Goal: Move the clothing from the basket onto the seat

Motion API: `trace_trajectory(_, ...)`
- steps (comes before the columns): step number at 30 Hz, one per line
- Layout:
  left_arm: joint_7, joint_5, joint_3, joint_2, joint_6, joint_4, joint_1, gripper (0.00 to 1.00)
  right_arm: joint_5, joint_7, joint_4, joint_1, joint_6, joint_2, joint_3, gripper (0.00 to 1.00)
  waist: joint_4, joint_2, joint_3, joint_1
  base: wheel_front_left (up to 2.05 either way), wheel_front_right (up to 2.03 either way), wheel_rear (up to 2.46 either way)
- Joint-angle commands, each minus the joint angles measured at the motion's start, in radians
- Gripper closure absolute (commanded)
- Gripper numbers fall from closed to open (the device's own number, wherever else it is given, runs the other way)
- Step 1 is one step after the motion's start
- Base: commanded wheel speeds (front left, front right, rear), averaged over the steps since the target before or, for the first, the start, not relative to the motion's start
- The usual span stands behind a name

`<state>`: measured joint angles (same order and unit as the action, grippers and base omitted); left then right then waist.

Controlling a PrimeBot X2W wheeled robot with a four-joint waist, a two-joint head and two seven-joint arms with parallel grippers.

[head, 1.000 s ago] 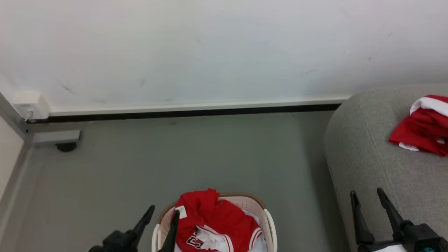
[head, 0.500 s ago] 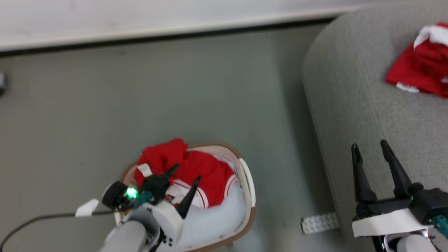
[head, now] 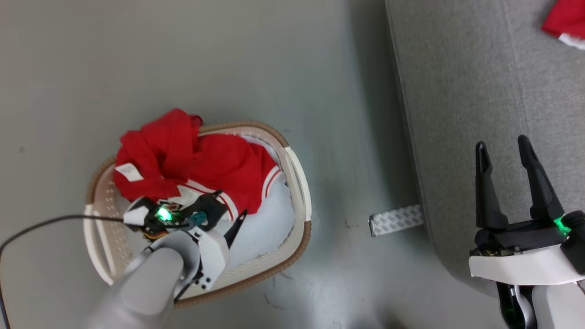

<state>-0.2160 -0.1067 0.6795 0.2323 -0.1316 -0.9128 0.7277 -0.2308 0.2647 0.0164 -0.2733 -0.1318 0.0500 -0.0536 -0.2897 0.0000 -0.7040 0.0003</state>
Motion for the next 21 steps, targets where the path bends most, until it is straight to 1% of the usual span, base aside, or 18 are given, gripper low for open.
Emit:
trace_trajectory(1, -0.007, 0.002, 0.016, 0.020, 0.002, -0.018, 0.031, 0.00, -0.006, -0.001, -0.015, -0.019, 0.002, 0.001, 0.003, 0.00, -0.026, 0.0000, -0.063, -0.0003, 0.00, 0.00, 0.00)
trace_trajectory(12, -0.030, -0.019, 0.099, 0.074, 0.002, -0.126, 0.153, 0.00, -0.008, -0.001, -0.082, -0.008, 0.002, 0.001, -0.003, 0.00, -0.046, 0.0000, -0.172, -0.0003, 0.02, 0.02, 0.02)
trace_trajectory(15, -0.034, -0.027, 0.104, 0.078, 0.002, -0.136, 0.171, 0.00, 0.005, -0.001, -0.100, 0.003, 0.002, 0.001, -0.004, 0.00, -0.036, 0.0000, -0.185, -0.0003, 0.20, 0.20, 0.20)
trace_trajectory(19, -0.043, -0.046, 0.123, 0.074, 0.002, -0.149, 0.183, 0.00, 0.042, -0.001, -0.139, 0.028, 0.002, 0.001, -0.001, 0.00, 0.004, 0.0000, -0.205, -0.0003, 0.18, 0.18, 0.18)
trace_trajectory(20, -0.046, -0.052, 0.130, 0.070, 0.002, -0.149, 0.185, 0.16, 0.048, -0.001, -0.146, 0.036, 0.002, 0.001, 0.001, 0.00, 0.013, 0.0000, -0.208, -0.0003, 0.15, 0.15, 0.15)
trace_trajectory(21, -0.047, -0.062, 0.141, 0.066, 0.002, -0.151, 0.183, 0.62, 0.057, -0.001, -0.155, 0.042, 0.002, 0.001, 0.002, 0.00, 0.021, 0.0000, -0.210, -0.0003, 0.14, 0.14, 0.14)
